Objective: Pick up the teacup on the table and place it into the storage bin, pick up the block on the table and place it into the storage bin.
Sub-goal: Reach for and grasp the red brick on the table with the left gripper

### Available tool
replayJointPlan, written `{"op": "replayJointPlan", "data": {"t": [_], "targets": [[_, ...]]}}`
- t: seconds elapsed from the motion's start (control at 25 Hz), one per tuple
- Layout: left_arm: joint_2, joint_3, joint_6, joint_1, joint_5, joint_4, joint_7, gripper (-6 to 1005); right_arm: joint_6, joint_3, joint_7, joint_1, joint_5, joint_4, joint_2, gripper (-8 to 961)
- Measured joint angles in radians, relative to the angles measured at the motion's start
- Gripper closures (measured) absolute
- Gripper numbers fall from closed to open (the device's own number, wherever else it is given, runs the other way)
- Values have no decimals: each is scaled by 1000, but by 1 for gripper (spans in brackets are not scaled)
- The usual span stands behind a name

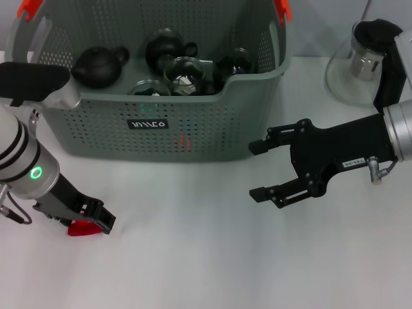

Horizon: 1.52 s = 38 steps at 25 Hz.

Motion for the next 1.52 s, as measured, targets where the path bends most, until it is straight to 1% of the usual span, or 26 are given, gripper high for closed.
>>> {"op": "replayJointPlan", "data": {"t": [0.4, 0.6, 0.88, 1.12, 1.28, 1.36, 1.52], "targets": [[6, 0, -2, -1, 1, -6, 2, 220, 2, 2, -2, 2, 0, 0, 0, 93], [21, -5, -1, -5, 2, -5, 36, 221, 6, 3, -2, 0, 0, 0, 0, 93], [26, -88, 22, 2, -1, 49, 241, 222, 4, 45, 1, -1, 0, 0, 6, 94], [26, -161, 62, 16, -4, 97, 510, 221, 17, 64, 3, -3, 21, 24, 9, 94], [19, -176, 79, 32, -4, 133, 655, 221, 45, 70, 1, -3, 43, 54, 10, 95], [17, -173, 89, 38, -4, 145, 724, 221, 61, 70, 2, -3, 49, 63, 15, 95], [18, -188, 105, 47, -3, 166, 831, 220, 86, 67, 11, 2, 63, 81, 22, 95]]}}
